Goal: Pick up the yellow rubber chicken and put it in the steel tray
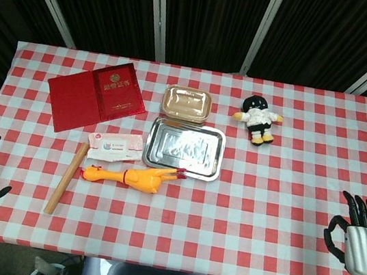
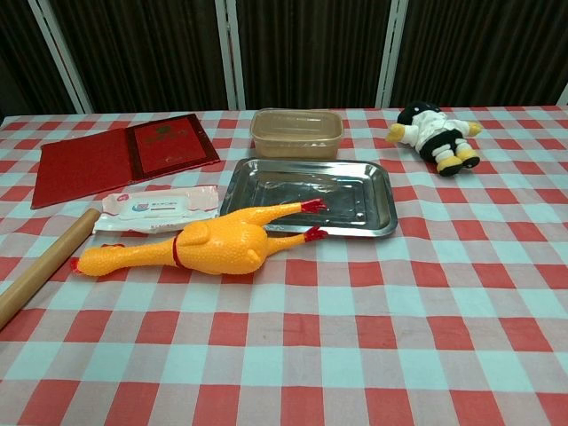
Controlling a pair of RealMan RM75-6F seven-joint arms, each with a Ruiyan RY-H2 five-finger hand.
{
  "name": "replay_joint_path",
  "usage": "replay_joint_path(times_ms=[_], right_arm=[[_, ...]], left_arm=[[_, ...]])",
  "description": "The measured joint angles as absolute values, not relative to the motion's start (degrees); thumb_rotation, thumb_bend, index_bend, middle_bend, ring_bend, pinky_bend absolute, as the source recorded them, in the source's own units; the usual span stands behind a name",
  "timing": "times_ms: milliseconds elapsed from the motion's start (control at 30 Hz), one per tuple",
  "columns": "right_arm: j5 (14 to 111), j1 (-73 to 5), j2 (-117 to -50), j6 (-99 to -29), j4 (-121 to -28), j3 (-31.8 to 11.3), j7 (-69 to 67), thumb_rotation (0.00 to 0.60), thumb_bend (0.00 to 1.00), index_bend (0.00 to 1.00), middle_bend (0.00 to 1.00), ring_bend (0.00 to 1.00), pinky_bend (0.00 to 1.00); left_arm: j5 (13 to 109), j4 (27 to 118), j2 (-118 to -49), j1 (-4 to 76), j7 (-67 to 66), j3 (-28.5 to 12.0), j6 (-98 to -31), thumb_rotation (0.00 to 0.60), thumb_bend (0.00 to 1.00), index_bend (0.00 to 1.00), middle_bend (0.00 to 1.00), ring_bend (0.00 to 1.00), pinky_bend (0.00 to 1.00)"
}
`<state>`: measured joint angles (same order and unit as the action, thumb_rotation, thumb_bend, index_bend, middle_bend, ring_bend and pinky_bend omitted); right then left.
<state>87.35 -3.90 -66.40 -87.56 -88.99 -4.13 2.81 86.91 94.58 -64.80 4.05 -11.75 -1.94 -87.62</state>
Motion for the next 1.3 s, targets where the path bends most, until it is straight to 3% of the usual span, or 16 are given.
replay_joint_path(times_ms=[733,1033,1300], right_arm=[[87.67,-3.33,-66.48,-88.41,-89.04,-3.91,2.73,0.600,0.41,0.06,0.09,0.06,0.01],[87.72,-3.46,-66.50,-88.08,-89.03,-3.86,2.69,0.600,0.41,0.06,0.09,0.06,0.01],[87.94,-3.59,-66.38,-87.95,-89.11,-3.85,2.53,0.600,0.41,0.06,0.09,0.06,0.01]], left_arm=[[87.39,94.71,-65.16,5.25,-11.00,-1.88,-85.76,0.600,0.01,0.05,0.11,0.06,0.02],[87.97,95.44,-65.78,9.96,-10.84,-2.72,-79.17,0.600,0.06,0.12,0.19,0.13,0.15],[87.25,95.92,-69.10,16.92,-14.94,-3.92,-68.75,0.600,0.10,0.15,0.22,0.17,0.23]])
